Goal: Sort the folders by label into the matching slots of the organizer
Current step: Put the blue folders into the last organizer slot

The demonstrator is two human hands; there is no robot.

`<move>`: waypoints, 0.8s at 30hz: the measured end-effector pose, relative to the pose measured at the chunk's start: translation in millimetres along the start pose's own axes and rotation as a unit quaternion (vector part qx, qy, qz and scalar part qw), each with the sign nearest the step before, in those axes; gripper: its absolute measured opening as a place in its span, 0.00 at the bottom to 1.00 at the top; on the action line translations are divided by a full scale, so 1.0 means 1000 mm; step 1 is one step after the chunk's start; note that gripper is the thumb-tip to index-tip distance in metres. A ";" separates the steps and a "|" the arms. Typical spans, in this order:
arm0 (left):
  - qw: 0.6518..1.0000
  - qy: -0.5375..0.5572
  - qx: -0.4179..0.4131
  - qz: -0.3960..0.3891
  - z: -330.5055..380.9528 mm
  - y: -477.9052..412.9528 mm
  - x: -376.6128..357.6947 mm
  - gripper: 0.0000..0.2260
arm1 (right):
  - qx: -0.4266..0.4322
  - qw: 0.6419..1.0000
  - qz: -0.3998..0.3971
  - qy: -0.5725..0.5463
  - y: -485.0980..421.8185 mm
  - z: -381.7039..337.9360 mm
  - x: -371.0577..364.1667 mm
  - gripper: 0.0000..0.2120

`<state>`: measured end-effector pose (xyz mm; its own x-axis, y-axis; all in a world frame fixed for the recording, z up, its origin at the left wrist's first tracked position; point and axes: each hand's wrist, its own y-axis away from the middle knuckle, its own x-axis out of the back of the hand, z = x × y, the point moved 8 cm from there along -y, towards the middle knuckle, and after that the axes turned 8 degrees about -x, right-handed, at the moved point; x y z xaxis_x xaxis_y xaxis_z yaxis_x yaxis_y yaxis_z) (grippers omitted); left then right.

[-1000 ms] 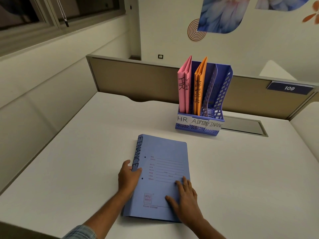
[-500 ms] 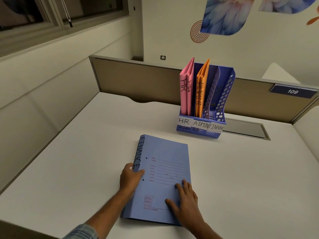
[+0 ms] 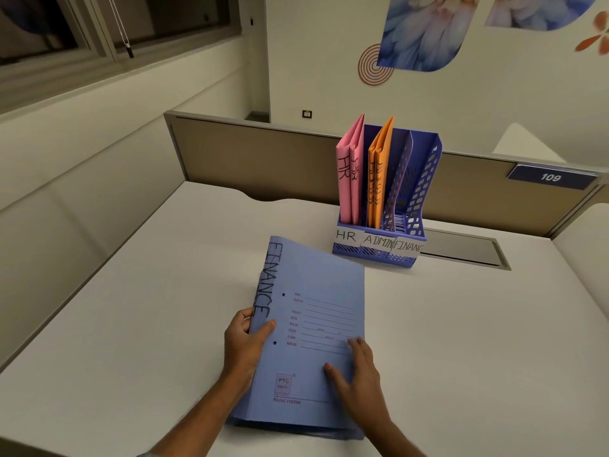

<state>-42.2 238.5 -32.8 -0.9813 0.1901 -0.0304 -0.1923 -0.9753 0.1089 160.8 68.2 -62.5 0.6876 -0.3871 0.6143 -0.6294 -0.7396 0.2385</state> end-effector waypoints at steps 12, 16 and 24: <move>0.996 0.056 -0.055 -0.052 0.039 0.019 -0.029 0.17 | -0.117 0.962 0.073 -0.237 -0.032 0.004 0.041 0.27; 0.993 0.049 -0.019 -0.104 0.042 0.022 -0.051 0.21 | -0.105 0.956 0.089 -0.259 -0.036 -0.001 0.054 0.27; 0.989 0.047 0.002 -0.143 0.059 0.027 -0.094 0.15 | -0.083 0.954 0.115 -0.266 -0.048 -0.004 0.099 0.27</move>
<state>44.0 201.4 31.6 -0.8818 0.4465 -0.1520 -0.4620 -0.8826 0.0871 257.6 68.2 -10.0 0.5829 -0.7856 0.2076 -0.8042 -0.5214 0.2853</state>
